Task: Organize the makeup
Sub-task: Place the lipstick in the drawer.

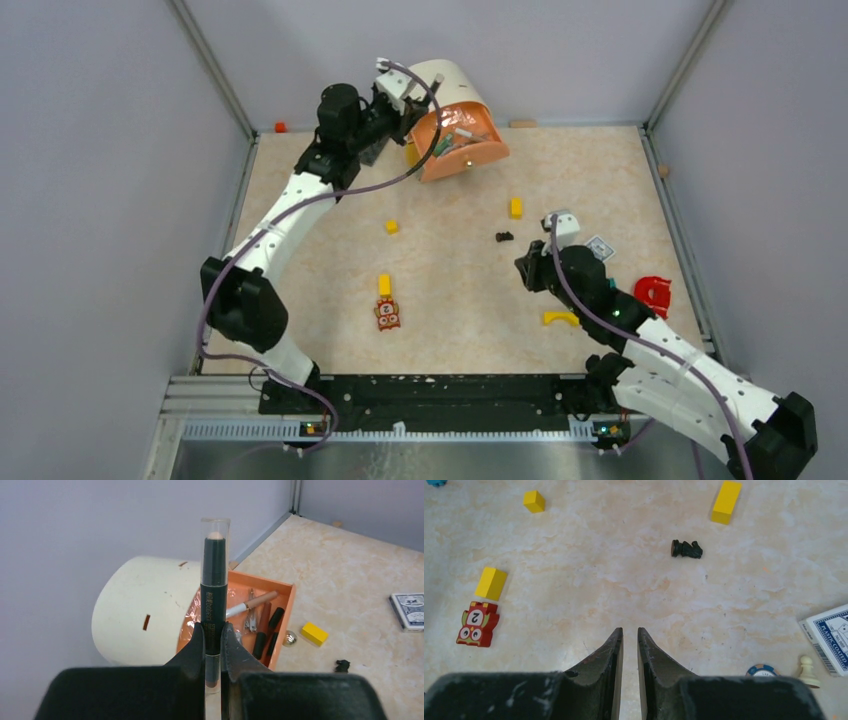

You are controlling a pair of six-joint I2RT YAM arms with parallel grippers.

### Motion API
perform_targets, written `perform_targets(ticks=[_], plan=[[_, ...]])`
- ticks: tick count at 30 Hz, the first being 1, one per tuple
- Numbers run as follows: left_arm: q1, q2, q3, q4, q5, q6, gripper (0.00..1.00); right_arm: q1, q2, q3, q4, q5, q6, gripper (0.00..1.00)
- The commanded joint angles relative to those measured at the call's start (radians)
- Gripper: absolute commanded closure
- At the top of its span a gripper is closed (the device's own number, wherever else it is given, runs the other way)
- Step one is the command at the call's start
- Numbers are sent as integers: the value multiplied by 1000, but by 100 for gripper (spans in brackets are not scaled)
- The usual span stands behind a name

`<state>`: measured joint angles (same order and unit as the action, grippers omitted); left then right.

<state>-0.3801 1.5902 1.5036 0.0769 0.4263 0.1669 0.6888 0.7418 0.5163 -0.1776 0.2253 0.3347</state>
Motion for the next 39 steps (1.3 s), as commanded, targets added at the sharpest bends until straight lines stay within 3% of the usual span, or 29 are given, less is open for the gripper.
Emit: perform_targets(ticks=[1,11,21,24,26,32,39], plan=[[-33,122,194,-119,18,171,100,-8,-34,6,-48,34,1,84],[-142,382,502,-362,-114,385,100,-8,-125,-17,-91,74,14,84],[-186,430,509,-373,-316,488,95,-8,-151,-7,-123,88,3,84],[-187,423,498,-363,-335,494,90,-8,-151,-10,-119,87,10,84],[-189,406,476,-342,-340,495,79,-8,-150,-12,-113,86,12,84],[-194,366,446,-315,-336,484,60,-8,-145,-10,-107,77,19,84],[-219,285,425,-311,-351,434,47,-8,-139,8,-99,82,46,84]])
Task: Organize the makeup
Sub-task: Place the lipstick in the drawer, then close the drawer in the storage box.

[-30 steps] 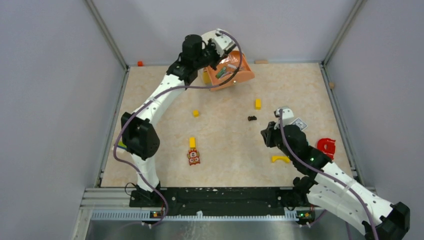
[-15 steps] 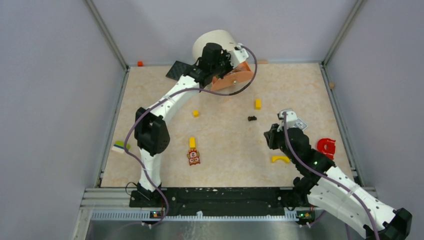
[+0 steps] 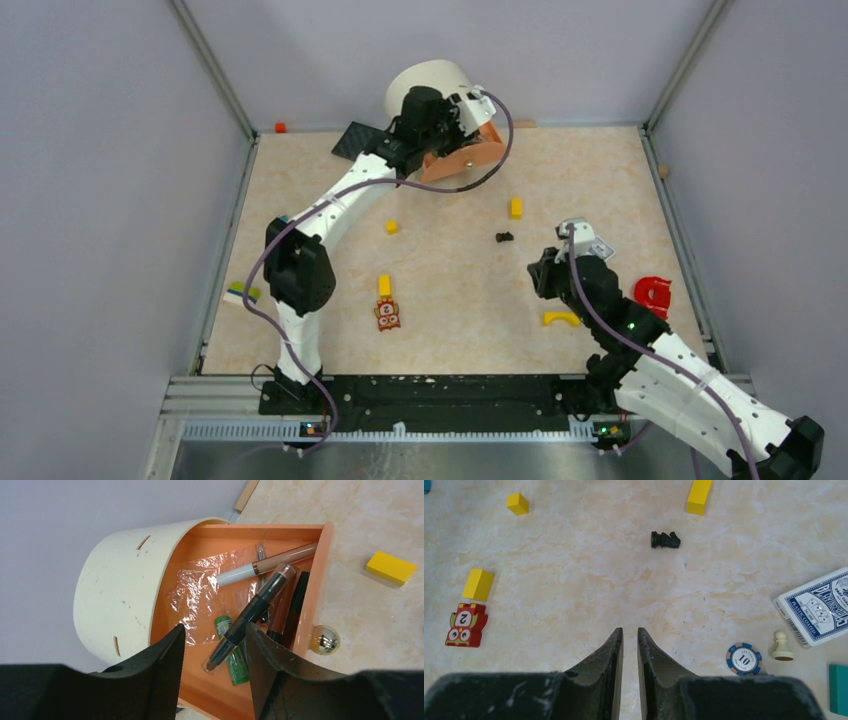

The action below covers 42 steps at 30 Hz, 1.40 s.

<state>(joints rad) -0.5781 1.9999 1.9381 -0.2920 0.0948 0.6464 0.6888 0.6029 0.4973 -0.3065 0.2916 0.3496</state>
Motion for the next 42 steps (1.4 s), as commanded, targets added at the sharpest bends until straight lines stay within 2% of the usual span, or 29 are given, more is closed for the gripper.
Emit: perform_targets(ticks=[1,4,10,13,17,23,28,30,34,42], plan=[[-26,-146,-18,65,-35,-72,45,-8,5,32,31,19,43,84],[-50,-243,-85,107,-121,-223,39,-7,31,52,37,23,82,84],[-107,-576,-483,278,-201,-490,24,-9,120,99,96,-40,156,81],[-106,-691,-609,246,-251,-604,9,-11,176,130,125,-54,182,78],[-106,-790,-702,107,-311,-675,5,-16,282,203,158,-61,199,77],[-95,-936,-899,27,-426,-757,1,-108,522,401,191,-246,234,73],[-9,-1017,-1007,-56,-365,-844,1,-155,629,463,250,-289,273,69],[67,-1033,-1023,-109,-323,-893,1,-172,658,468,278,-309,280,67],[274,-1048,-1075,-144,-131,-955,1,-210,693,460,334,-348,309,66],[304,-1071,-1076,-80,-120,-932,1,-215,762,487,335,-322,231,64]])
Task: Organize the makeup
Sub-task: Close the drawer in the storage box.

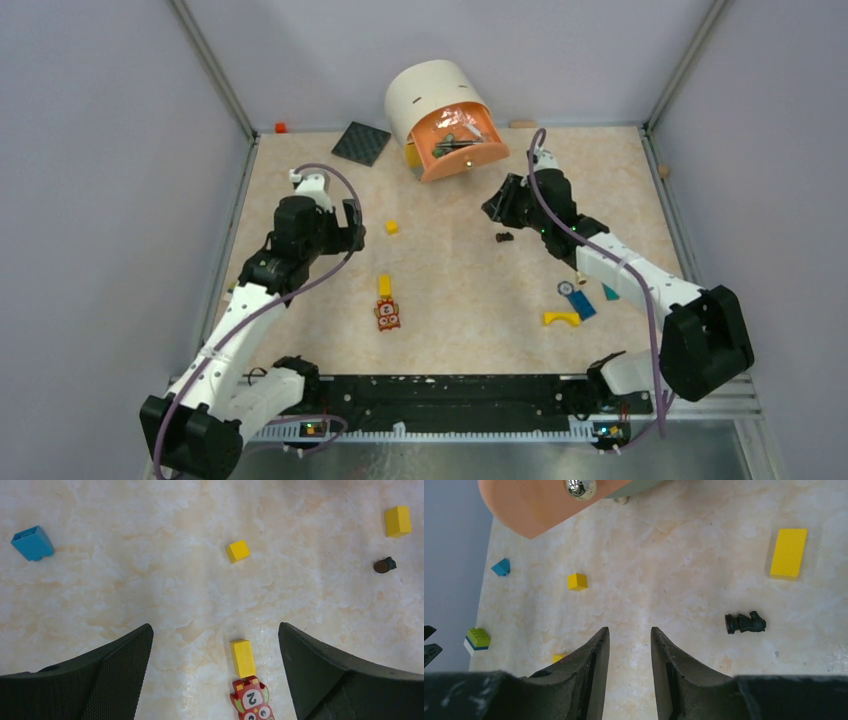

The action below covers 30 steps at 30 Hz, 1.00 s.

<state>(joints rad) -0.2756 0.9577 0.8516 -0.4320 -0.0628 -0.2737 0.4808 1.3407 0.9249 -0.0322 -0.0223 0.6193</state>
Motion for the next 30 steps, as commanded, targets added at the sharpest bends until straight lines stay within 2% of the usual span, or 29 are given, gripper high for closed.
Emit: perform_targets(ticks=[1,8,10,14,20,30], plan=[[1,-28,13,66,30,-12,1,-7,31,60,75,-18,-45,64],[1,-18,14,92,57,-11,1,-7,59,24,208,-57,-72,62],[1,-17,33,79,100,12,1,-7,70,24,224,-61,-74,61],[1,-42,46,77,91,32,1,-7,99,35,248,-90,-75,59],[1,-65,59,93,78,52,1,-6,131,46,246,-75,-87,49],[1,-59,53,105,27,124,1,-6,110,39,257,-65,-162,51]])
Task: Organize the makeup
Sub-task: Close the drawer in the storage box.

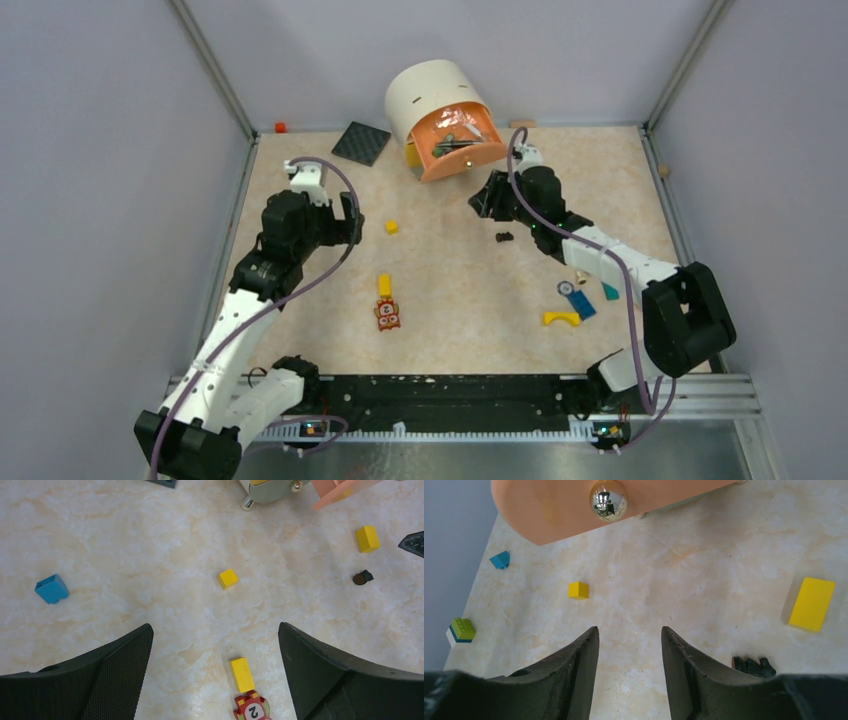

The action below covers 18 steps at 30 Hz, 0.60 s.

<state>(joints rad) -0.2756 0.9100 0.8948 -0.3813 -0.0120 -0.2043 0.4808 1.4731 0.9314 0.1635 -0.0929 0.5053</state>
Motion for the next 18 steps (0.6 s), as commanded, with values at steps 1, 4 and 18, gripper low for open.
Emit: perform_targets(ticks=[1,4,18], plan=[[1,-12,4,60,-22,68,1,-7,-20,36,64,7,-55,54],[1,-3,-16,75,-27,109,1,-7,-1,61,59,-2,-74,55],[0,11,-57,96,4,139,1,-15,152,245,34,-77,-79,54]])
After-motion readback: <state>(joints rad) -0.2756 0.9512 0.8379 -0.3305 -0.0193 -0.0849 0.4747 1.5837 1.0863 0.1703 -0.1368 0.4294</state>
